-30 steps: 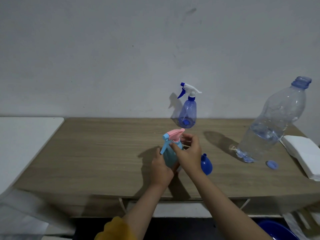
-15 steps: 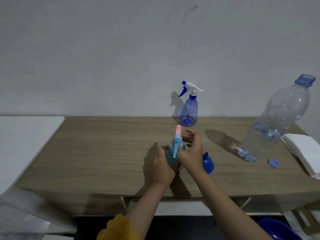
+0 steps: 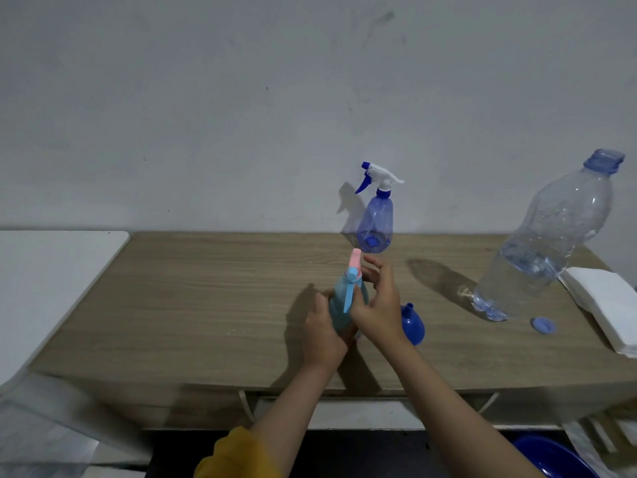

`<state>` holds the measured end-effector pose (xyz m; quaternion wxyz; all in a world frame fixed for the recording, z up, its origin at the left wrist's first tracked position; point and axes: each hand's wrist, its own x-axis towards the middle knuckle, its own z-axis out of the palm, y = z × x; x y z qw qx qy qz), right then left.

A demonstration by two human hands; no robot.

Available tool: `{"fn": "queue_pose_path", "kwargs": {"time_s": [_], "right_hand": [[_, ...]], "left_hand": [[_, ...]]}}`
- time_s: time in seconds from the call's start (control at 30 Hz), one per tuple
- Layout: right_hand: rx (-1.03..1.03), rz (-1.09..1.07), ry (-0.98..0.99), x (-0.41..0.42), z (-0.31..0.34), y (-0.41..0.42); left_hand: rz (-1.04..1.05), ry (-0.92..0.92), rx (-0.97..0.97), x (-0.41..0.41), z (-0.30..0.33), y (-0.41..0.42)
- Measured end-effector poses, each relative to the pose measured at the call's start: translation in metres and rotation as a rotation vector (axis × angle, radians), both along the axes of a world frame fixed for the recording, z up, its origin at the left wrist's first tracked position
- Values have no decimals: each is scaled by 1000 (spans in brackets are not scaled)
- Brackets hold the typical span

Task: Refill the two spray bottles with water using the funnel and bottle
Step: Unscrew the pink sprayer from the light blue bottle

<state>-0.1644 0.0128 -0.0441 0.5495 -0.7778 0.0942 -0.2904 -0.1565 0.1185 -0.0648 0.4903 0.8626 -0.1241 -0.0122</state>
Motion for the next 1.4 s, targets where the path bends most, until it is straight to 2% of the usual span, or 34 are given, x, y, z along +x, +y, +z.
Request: {"fn": "queue_pose_path", "kwargs": {"time_s": [0.3,0.47,0.6,0.83,1.03,1.1,1.2,1.33,1.4], "right_hand": [[-46,-46,6,4,6,2],[-130,29,-58,1,3,1],[-153,2,-136,3,14,3],[-179,8,-247,11,81,-13],[-95,-190,-298,7,161,-61],[-163,-249,-214,3,176,-82],[-292,-259,53,2,168,-114],[-421,-239,501,7,107,-144],[-445,-226,663,5,69,-151]], "left_hand": [[9,-16,33,-2,1,-2],[8,-23,-10,0,-3,-2],[13,-29,-13,0,-3,-2],[64,2,-72,4,-10,-6],[41,-20,-44,5,-11,-6],[50,-43,-54,5,-11,-6],[59,-34,-69,5,-10,-5],[58,-46,-41,6,-11,-5],[62,-46,-18,5,-11,-5]]}}
